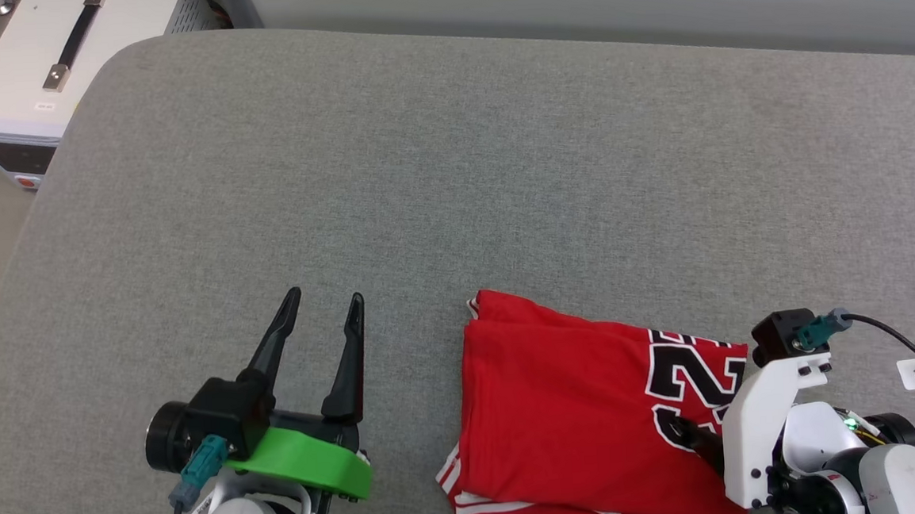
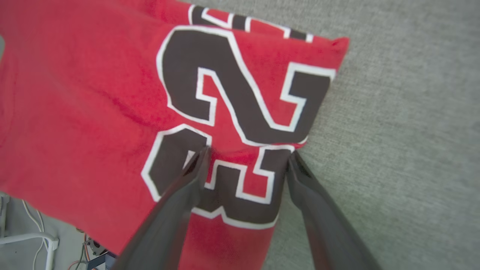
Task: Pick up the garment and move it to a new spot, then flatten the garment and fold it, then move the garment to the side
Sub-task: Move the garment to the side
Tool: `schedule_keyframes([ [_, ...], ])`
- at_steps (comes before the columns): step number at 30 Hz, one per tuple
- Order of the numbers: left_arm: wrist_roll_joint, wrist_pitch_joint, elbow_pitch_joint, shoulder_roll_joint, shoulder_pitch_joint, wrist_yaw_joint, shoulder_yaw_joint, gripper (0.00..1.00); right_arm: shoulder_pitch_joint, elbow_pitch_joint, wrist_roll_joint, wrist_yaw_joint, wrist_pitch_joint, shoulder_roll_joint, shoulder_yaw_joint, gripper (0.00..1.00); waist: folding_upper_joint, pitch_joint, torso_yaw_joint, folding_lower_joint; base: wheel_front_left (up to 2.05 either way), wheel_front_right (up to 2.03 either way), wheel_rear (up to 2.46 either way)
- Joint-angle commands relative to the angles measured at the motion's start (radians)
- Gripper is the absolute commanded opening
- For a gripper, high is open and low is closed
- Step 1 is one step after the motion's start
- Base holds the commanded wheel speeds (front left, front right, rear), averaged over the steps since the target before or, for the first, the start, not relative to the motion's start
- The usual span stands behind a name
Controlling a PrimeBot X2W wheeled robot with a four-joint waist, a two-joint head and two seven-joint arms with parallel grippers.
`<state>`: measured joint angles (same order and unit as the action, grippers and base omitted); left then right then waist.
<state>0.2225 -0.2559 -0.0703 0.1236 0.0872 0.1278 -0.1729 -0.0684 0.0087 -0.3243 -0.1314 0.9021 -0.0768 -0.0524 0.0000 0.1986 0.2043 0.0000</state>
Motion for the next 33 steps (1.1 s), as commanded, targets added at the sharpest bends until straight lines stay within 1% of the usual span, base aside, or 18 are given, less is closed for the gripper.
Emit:
schedule_keyframes([
  [1,0.005,-0.006,0.000,-0.008,0.016,0.003,0.000,1.00,0.000,0.033,0.007,0.001,0.007,0.008,-0.024,1.00,0.0000,0.012,0.012,0.0000,0.00,0.00,0.00],
  [2,0.005,-0.006,-0.001,-0.008,0.016,0.003,0.000,1.00,0.002,0.045,0.004,0.001,0.008,0.008,-0.033,0.43,0.0000,0.013,0.012,0.0000,0.00,0.00,0.00],
  [3,0.004,-0.006,-0.002,-0.009,0.016,0.003,0.000,1.00,0.002,0.052,0.002,0.001,0.005,0.008,-0.039,0.18,0.0000,0.013,0.012,0.0000,0.00,0.00,0.00],
  [4,0.004,-0.006,-0.003,-0.009,0.016,0.003,0.001,1.00,0.001,0.058,0.000,0.001,-0.002,0.007,-0.046,0.00,0.0000,0.011,0.011,0.0000,0.00,0.00,0.00],
  [7,0.003,-0.006,-0.008,-0.005,0.014,0.003,0.004,1.00,-0.008,0.065,-0.002,0.001,-0.039,-0.006,-0.062,0.00,0.0000,0.001,0.002,0.0000,0.00,0.00,0.00],
  [11,0.002,-0.006,-0.008,0.002,0.006,0.003,0.006,1.00,-0.028,0.054,0.002,0.001,-0.102,-0.047,-0.093,0.00,0.0000,-0.023,-0.023,0.0000,0.00,0.00,0.00],
  [15,0.005,-0.006,-0.006,0.008,-0.004,0.003,0.003,1.00,-0.046,0.025,0.013,0.001,-0.157,-0.129,-0.140,0.00,0.0000,-0.050,-0.061,0.0000,0.00,0.00,0.00],
  [21,0.006,-0.006,-0.002,0.014,-0.018,0.003,-0.008,1.00,-0.073,-0.021,0.023,0.001,-0.202,-0.304,-0.221,0.00,0.0000,-0.081,-0.137,0.0000,0.00,0.00,0.00],
  [25,0.002,-0.006,0.000,0.014,-0.025,0.003,-0.033,1.00,-0.092,-0.037,0.022,0.001,-0.217,-0.433,-0.270,0.00,0.0000,-0.089,-0.190,0.0000,0.00,0.00,0.00],
  [29,-0.005,-0.006,0.004,0.012,-0.020,0.003,-0.064,1.00,-0.124,-0.029,0.021,0.001,-0.248,-0.561,-0.301,0.00,0.0000,-0.071,-0.251,0.0000,0.00,0.00,0.00],
  [33,-0.012,-0.006,0.008,0.010,0.002,0.003,-0.111,1.00,-0.157,-0.006,0.035,0.001,-0.296,-0.675,-0.331,0.00,0.0000,-0.035,-0.299,0.0000,0.00,0.00,0.00],
])
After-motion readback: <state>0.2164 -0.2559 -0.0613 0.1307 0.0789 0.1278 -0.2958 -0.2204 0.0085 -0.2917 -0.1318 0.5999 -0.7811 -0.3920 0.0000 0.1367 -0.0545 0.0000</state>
